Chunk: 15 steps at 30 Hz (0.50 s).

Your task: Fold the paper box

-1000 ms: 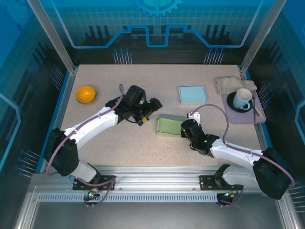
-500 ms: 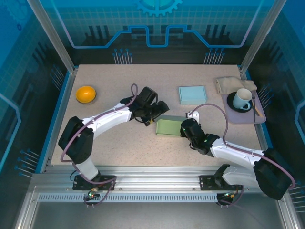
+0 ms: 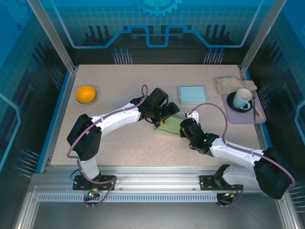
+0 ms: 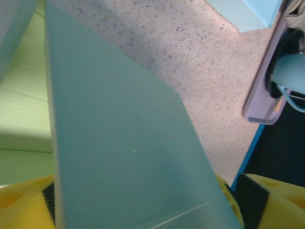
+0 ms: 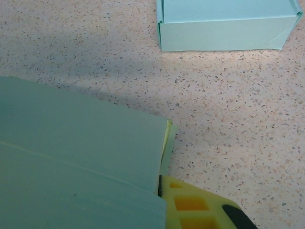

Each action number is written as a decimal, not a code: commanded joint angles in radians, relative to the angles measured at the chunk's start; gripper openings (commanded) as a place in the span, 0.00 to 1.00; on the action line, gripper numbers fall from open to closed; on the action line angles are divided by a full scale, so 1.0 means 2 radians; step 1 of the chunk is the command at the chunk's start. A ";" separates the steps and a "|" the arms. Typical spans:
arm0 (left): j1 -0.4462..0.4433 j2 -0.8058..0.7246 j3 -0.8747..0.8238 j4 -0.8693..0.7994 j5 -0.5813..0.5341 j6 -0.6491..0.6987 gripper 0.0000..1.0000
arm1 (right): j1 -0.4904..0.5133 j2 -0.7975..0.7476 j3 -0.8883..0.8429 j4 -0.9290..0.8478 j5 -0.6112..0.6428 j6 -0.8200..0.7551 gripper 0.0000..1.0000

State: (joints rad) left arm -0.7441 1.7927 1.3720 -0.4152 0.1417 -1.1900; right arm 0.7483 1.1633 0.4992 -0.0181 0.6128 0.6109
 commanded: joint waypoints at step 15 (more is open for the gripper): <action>-0.007 -0.034 -0.103 -0.041 -0.025 0.076 0.91 | 0.018 -0.020 0.005 -0.033 -0.011 0.001 0.14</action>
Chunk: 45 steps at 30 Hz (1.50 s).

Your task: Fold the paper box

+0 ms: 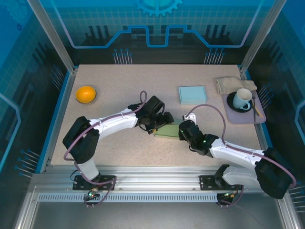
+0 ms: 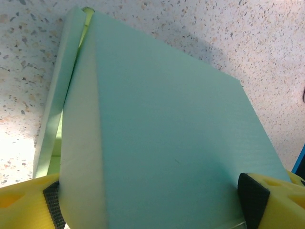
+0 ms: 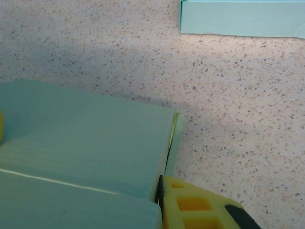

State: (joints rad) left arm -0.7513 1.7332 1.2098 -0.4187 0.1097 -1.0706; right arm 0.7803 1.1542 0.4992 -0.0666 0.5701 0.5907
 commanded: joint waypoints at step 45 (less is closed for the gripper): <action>0.018 0.035 -0.016 -0.076 -0.029 0.054 0.93 | -0.065 0.158 0.101 -0.102 -0.123 -0.003 0.67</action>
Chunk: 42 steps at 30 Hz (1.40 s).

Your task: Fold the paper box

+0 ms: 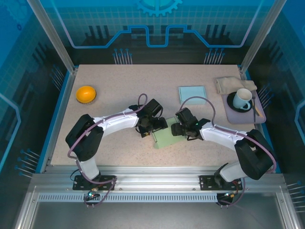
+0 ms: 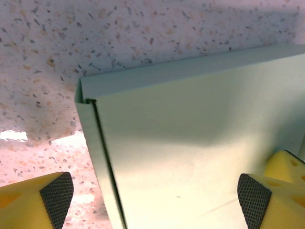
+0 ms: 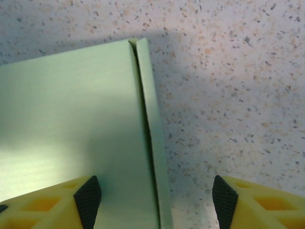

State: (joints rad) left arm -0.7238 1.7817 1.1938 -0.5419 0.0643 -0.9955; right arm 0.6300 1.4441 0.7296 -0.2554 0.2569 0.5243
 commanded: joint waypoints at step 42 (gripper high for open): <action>0.000 0.051 0.045 -0.116 0.050 -0.207 0.99 | 0.113 -0.034 -0.045 0.007 0.071 0.241 0.62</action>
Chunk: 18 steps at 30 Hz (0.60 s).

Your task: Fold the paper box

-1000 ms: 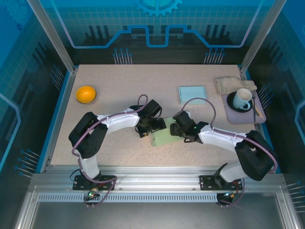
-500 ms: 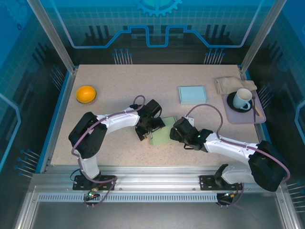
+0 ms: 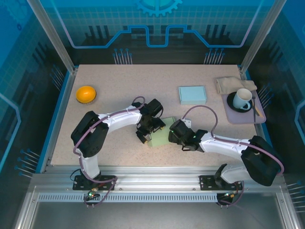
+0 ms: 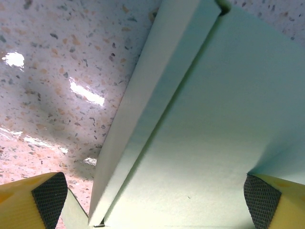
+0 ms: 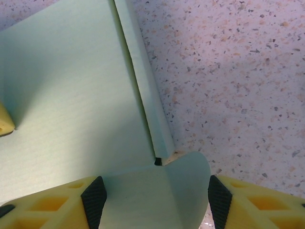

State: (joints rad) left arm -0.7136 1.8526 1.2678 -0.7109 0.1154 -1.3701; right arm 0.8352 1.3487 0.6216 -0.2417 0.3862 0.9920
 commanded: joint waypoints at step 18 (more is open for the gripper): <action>-0.009 0.047 0.028 -0.062 0.052 -0.054 0.99 | 0.012 0.025 0.016 0.003 0.003 0.003 0.63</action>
State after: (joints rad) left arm -0.7124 1.8984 1.3273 -0.7551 0.1436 -1.4414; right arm 0.8383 1.3693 0.6376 -0.2417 0.3927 0.9916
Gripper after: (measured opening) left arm 0.988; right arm 0.624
